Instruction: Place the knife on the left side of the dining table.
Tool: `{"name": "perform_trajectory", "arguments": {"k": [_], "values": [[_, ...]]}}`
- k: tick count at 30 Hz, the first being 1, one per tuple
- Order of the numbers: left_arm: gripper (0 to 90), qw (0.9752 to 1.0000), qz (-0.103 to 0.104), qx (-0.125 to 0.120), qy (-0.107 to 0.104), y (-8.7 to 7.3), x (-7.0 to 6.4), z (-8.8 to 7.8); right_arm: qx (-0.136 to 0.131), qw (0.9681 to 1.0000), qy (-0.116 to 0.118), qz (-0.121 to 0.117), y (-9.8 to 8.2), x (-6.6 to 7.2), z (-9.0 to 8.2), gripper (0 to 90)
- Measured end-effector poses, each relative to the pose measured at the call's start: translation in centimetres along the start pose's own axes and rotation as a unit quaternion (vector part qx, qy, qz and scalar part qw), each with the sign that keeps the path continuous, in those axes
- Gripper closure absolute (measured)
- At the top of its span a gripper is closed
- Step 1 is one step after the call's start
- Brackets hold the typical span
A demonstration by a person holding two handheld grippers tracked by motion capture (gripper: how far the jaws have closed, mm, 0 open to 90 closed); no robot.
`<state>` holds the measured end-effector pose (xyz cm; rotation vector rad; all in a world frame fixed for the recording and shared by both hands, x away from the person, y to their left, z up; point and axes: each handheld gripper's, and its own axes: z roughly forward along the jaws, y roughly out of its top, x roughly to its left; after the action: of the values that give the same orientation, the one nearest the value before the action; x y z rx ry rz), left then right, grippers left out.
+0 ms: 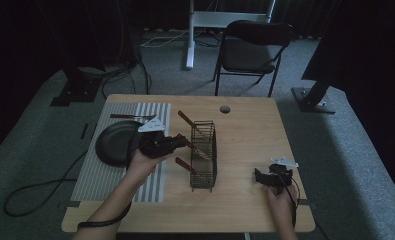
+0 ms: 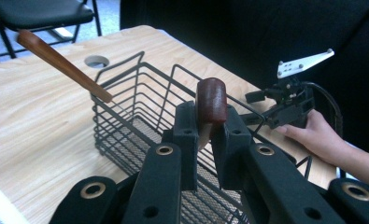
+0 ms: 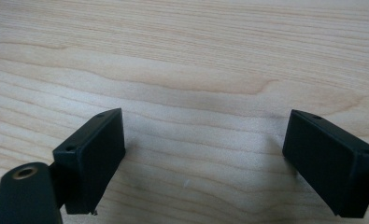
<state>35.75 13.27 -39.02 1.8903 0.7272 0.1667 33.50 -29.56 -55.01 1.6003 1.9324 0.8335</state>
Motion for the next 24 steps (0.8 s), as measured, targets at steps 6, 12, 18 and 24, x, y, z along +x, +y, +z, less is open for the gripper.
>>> {"name": "perform_trajectory", "arguments": {"k": [6,12,18,24], "values": [[82.0,0.9999,0.014,-0.01,0.002,0.7,-0.8,-1.9,0.001,1.0,0.0,0.0,0.0,0.0,0.0,12.0],[82.0,0.9992,0.023,-0.032,0.002,1.1,-1.3,-4.4,0.001,1.0,0.0,0.0,0.0,0.0,0.0,12.0],[82.0,0.9982,0.025,-0.054,0.005,1.6,-1.9,-7.0,0.001,1.0,0.0,0.0,0.0,0.0,0.0,12.0],[82.0,0.9969,0.035,-0.065,0.027,1.9,-2.5,-9.8,0.001,1.0,0.0,0.001,0.0,0.0,0.0,12.0]]}}
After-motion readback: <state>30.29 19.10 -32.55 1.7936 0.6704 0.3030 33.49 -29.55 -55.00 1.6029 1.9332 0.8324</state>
